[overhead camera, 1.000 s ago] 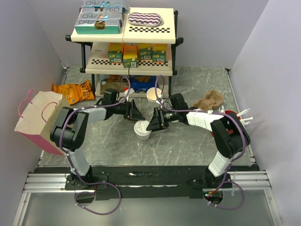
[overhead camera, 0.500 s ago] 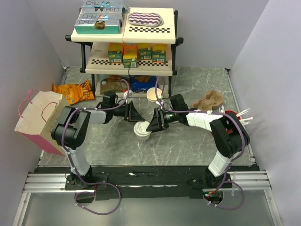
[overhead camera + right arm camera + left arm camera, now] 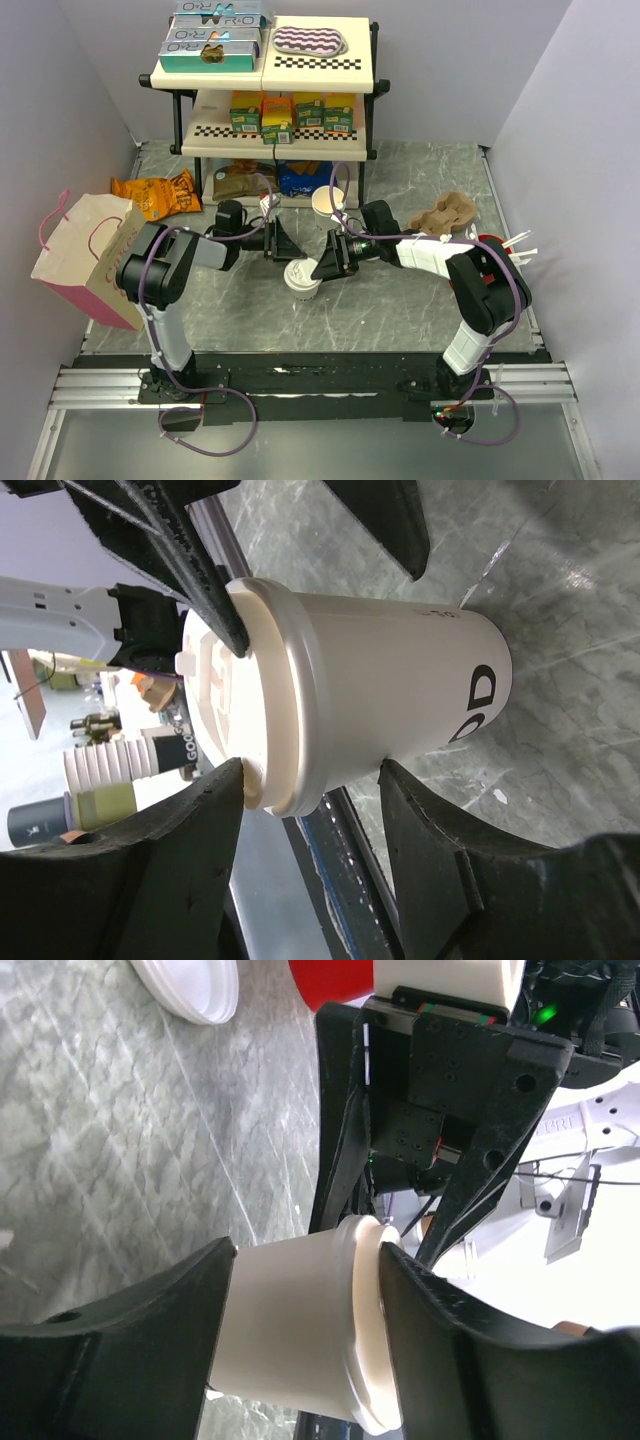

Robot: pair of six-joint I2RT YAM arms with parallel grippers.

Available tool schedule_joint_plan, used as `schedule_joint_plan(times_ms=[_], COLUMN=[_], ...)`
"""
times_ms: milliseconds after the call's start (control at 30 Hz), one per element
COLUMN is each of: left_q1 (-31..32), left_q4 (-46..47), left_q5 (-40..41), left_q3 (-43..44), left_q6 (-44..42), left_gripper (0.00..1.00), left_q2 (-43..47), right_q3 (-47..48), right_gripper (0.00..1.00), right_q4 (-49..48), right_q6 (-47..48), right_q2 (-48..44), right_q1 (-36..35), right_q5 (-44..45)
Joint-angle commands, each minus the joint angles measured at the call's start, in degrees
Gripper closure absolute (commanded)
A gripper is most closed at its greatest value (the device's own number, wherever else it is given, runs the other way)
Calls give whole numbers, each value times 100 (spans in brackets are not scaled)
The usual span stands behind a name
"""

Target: Pack the takeout coffee

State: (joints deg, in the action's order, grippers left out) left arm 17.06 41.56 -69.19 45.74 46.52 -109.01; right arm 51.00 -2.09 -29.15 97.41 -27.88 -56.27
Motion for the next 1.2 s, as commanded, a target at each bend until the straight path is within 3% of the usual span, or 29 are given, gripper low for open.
schedule_joint_plan(times_ms=[0, 267, 400, 467, 700, 967, 1033, 1167], left_q1=[17, -1, -80, -89, -133, -343, -379, -370], left_q4=[-59, -2598, -3275, -3776, -3778, -2322, -1567, 986], left_q5=[125, 1082, 969, 977, 880, 266, 73, -270], left_q3=[-276, -38, -21, 32, -73, -468, -627, -934], left_q6=[-38, -1180, -1531, -2093, -1876, -1278, -699, 548], left_gripper=[30, 19, 19, 19, 21, 28, 29, 29], left_q2=[414, 1356, 1453, 1462, 1014, -14, -216, -489], right_q3=[76, 146, 217, 226, 217, 331, 358, 402], right_gripper=[39, 39, 39, 39, 39, 39, 39, 39], right_q4=[261, 235, 279, 297, 305, 481, 507, 499], right_q6=[357, 234, 278, 304, 313, 436, 480, 480], right_q2=[77, 68, 94, 86, 130, 305, 332, 349], right_q1=[-69, -69, -60, -60, -69, -60, -69, -60], right_q5=[354, 336, 336, 336, 362, 450, 424, 319])
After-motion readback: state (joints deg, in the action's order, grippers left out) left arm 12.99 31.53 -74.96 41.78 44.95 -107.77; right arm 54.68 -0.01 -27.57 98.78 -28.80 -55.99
